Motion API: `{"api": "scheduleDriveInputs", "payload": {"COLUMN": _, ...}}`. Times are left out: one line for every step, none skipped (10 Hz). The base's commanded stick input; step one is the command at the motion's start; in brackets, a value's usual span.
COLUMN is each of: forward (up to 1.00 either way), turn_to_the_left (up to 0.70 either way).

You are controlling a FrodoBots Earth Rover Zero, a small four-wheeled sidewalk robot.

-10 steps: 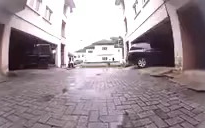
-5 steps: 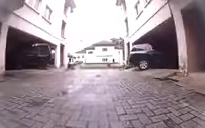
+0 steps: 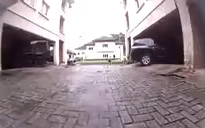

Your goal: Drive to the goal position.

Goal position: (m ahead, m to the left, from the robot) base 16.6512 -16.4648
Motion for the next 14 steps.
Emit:
{"api": "scheduleDriveInputs", "payload": {"forward": 0.5, "turn_to_the_left": 0.0}}
{"api": "scheduleDriveInputs", "payload": {"forward": 0.5, "turn_to_the_left": 0.0}}
{"api": "scheduleDriveInputs", "payload": {"forward": 0.5, "turn_to_the_left": 0.0}}
{"api": "scheduleDriveInputs", "payload": {"forward": 0.5, "turn_to_the_left": 0.0}}
{"api": "scheduleDriveInputs", "payload": {"forward": 0.5, "turn_to_the_left": 0.0}}
{"api": "scheduleDriveInputs", "payload": {"forward": 0.5, "turn_to_the_left": 0.0}}
{"api": "scheduleDriveInputs", "payload": {"forward": 0.5, "turn_to_the_left": 0.0}}
{"api": "scheduleDriveInputs", "payload": {"forward": 0.5, "turn_to_the_left": 0.0}}
{"api": "scheduleDriveInputs", "payload": {"forward": 0.5, "turn_to_the_left": 0.0}}
{"api": "scheduleDriveInputs", "payload": {"forward": 0.5, "turn_to_the_left": 0.0}}
{"api": "scheduleDriveInputs", "payload": {"forward": 0.36, "turn_to_the_left": 0.0}}
{"api": "scheduleDriveInputs", "payload": {"forward": 0.34, "turn_to_the_left": 0.0}}
{"api": "scheduleDriveInputs", "payload": {"forward": 0.32, "turn_to_the_left": 0.0}}
{"api": "scheduleDriveInputs", "payload": {"forward": 0.24, "turn_to_the_left": 0.0}}
